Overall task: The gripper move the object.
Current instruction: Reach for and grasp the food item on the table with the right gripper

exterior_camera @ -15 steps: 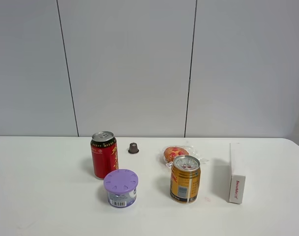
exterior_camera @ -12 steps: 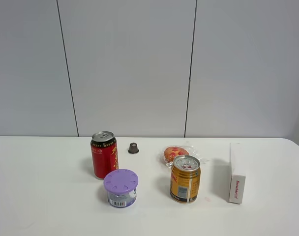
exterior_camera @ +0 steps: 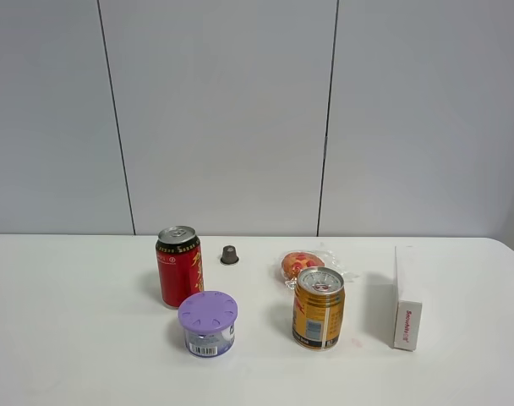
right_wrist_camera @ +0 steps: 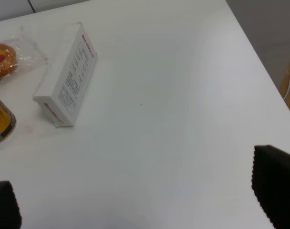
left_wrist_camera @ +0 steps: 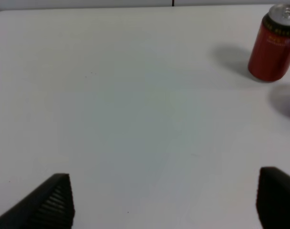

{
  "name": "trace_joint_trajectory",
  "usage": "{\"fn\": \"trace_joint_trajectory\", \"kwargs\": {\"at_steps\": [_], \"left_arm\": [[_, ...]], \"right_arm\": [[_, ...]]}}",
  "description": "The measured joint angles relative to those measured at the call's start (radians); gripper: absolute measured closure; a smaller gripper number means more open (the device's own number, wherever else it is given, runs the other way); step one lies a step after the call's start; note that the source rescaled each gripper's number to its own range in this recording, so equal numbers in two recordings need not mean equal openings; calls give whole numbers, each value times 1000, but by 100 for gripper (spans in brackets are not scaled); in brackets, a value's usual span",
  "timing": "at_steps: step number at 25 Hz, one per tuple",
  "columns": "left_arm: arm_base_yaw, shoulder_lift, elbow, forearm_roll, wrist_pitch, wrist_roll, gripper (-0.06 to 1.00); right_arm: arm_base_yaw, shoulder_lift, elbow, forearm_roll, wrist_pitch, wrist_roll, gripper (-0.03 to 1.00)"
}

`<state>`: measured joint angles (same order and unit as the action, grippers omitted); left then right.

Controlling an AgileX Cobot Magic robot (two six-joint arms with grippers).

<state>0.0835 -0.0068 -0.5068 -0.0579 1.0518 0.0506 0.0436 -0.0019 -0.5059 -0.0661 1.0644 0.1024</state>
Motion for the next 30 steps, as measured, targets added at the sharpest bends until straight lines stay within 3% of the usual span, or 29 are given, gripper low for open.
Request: {"fn": "trace_joint_trajectory", "kwargs": {"at_steps": [30], "left_arm": [[0, 0, 0, 0, 0, 1, -6]], "right_arm": [[0, 0, 0, 0, 0, 0, -3]]}}
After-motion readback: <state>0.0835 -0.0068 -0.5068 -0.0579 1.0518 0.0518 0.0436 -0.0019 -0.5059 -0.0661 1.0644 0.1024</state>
